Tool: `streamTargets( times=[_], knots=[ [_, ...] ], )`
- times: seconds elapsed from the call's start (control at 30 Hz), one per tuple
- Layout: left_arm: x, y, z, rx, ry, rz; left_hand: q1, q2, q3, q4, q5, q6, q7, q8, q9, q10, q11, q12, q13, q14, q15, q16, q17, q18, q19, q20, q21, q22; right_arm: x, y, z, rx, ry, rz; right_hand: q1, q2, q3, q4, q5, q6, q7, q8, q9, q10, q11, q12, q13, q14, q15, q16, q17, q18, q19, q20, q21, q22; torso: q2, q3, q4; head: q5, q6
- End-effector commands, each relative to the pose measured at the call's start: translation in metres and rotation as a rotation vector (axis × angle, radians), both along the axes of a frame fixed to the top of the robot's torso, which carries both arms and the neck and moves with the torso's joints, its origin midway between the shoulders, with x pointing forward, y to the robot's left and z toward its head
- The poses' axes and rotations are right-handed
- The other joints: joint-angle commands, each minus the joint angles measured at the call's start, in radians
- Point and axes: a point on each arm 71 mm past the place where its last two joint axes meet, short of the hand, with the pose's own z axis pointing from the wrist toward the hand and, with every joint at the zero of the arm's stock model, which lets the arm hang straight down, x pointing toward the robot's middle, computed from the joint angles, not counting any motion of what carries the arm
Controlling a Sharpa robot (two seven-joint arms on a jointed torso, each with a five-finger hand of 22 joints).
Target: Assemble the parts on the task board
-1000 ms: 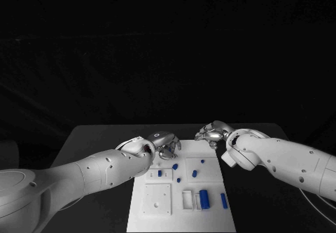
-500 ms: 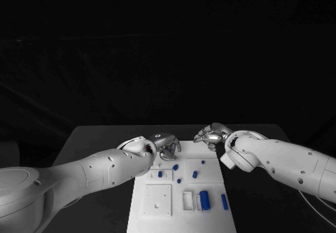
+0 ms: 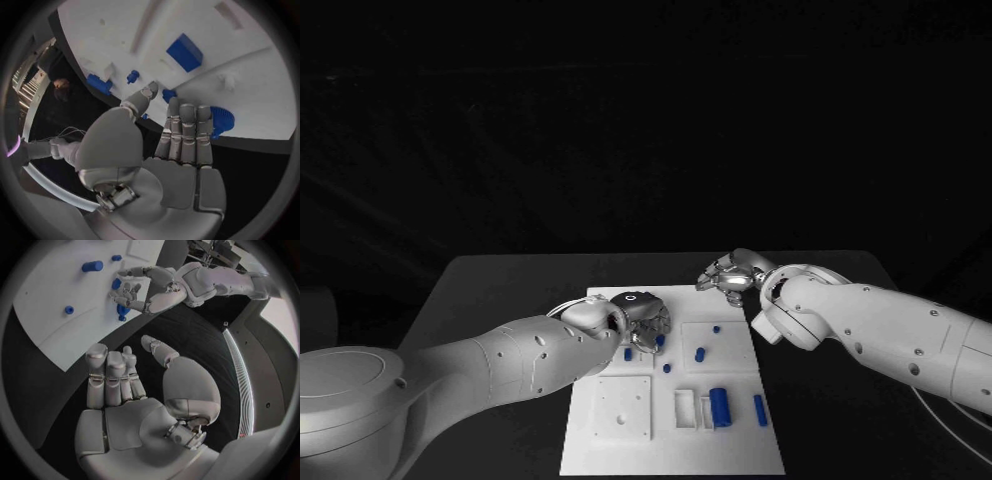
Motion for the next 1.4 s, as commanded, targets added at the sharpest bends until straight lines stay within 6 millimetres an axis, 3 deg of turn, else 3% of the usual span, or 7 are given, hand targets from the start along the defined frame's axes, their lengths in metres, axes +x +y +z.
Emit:
streamTargets(
  times=[0.03,0.27,0.5,0.63,0.73,1.27,1.4],
  knots=[
    [-0.001,0.0,-0.002,0.058,0.012,-0.003,0.0,-0.01,-0.01,0.001,-0.001,-0.009,0.019,0.009,0.003,0.0,0.006,0.009,0.004,0.0,0.008,0.004,0.003,0.01,-0.004,-0.06,-0.003,0.019,-0.001,0.001,0.0,-0.013,-0.008,0.017,-0.002,-0.006,0.001,0.002,0.002,-0.001,0.006,-0.001,0.001,0.004,0.001,0.003,-0.001,0.008,-0.001,0.002,0.002,0.085,0.001,-0.005,0.006,0.019,0.0,0.0011,0.0013,-0.002,-0.007],
    [-0.001,-0.002,-0.004,0.071,0.018,-0.004,0.022,-0.005,-0.008,-0.005,0.009,-0.018,0.017,0.006,0.002,0.003,0.005,0.026,0.012,0.008,0.006,0.017,0.009,0.016,0.004,-0.06,0.004,0.02,-0.001,0.001,0.0,-0.013,-0.008,0.018,-0.002,-0.005,0.001,0.002,0.002,-0.001,0.006,-0.001,0.001,0.004,0.001,0.003,-0.001,0.008,-0.001,0.002,0.002,0.085,0.001,-0.005,0.006,0.019,0.0,0.0004,0.0013,-0.003,-0.01],
    [-0.001,0.001,-0.007,0.083,0.018,0.008,0.066,0.021,0.017,-0.012,0.026,-0.007,0.014,0.016,0.005,0.003,0.001,0.043,0.02,0.012,0.003,0.028,0.013,0.02,0.011,-0.062,0.012,0.02,-0.001,0.0,0.0,-0.013,-0.008,0.017,-0.002,-0.005,0.001,0.003,0.002,-0.001,0.006,-0.001,0.001,0.004,0.001,0.004,-0.001,0.008,-0.001,0.002,0.002,0.085,0.001,-0.005,0.006,0.019,0.0,-0.0003,-0.0001,-0.004,-0.014],
    [0.0,0.003,-0.007,0.092,0.019,0.024,0.093,0.029,0.054,-0.011,0.077,0.0,0.012,0.022,0.006,0.002,-0.001,0.053,0.023,0.016,0.001,0.033,0.013,0.019,0.016,-0.063,0.018,0.021,-0.001,0.0,0.0,-0.014,-0.008,0.017,-0.002,-0.006,0.0,0.003,0.002,-0.001,0.006,-0.001,0.002,0.004,0.001,0.004,-0.001,0.008,-0.001,0.002,0.002,0.085,0.001,-0.005,0.006,0.019,0.0,0.0001,0.0016,-0.006,-0.016],
    [0.001,0.003,-0.007,0.095,0.011,0.033,0.097,0.037,0.061,-0.012,0.086,0.006,0.01,0.026,0.007,0.005,-0.003,0.058,0.024,0.02,0.0,0.037,0.013,0.019,0.018,-0.064,0.022,0.021,-0.001,0.0,0.0,-0.013,-0.007,0.018,-0.002,-0.005,0.0,0.003,0.002,-0.001,0.006,-0.001,0.002,0.004,0.001,0.004,-0.001,0.008,-0.001,0.002,0.002,0.085,0.001,-0.005,0.006,0.019,-0.001,-0.0002,0.002,-0.006,-0.016],
    [0.003,0.004,-0.014,0.104,-0.017,0.065,0.104,0.055,0.071,-0.02,0.086,0.034,-0.002,0.045,0.015,0.018,-0.014,0.075,0.027,0.037,-0.012,0.049,0.015,0.022,0.032,-0.073,0.038,0.021,-0.001,-0.001,0.0,-0.013,-0.008,0.017,-0.003,-0.005,0.0,0.003,0.002,-0.001,0.006,-0.001,0.002,0.004,0.001,0.004,-0.001,0.008,-0.001,0.002,0.002,0.085,0.001,-0.005,0.006,0.019,0.0,0.0005,0.0,-0.008,-0.02],
    [0.004,0.003,-0.013,0.076,-0.047,0.069,0.092,0.055,0.067,-0.014,0.045,0.034,-0.003,0.046,0.018,0.024,-0.016,0.081,0.028,0.044,-0.014,0.053,0.014,0.022,0.039,-0.076,0.044,0.02,-0.001,-0.001,0.0,-0.013,-0.008,0.016,-0.003,-0.005,0.0,0.003,0.002,0.0,0.006,-0.001,0.002,0.004,0.001,0.004,-0.001,0.008,-0.001,0.002,0.002,0.085,0.001,-0.005,0.006,0.019,-0.001,0.0007,0.001,-0.01,-0.02]
  ],
)
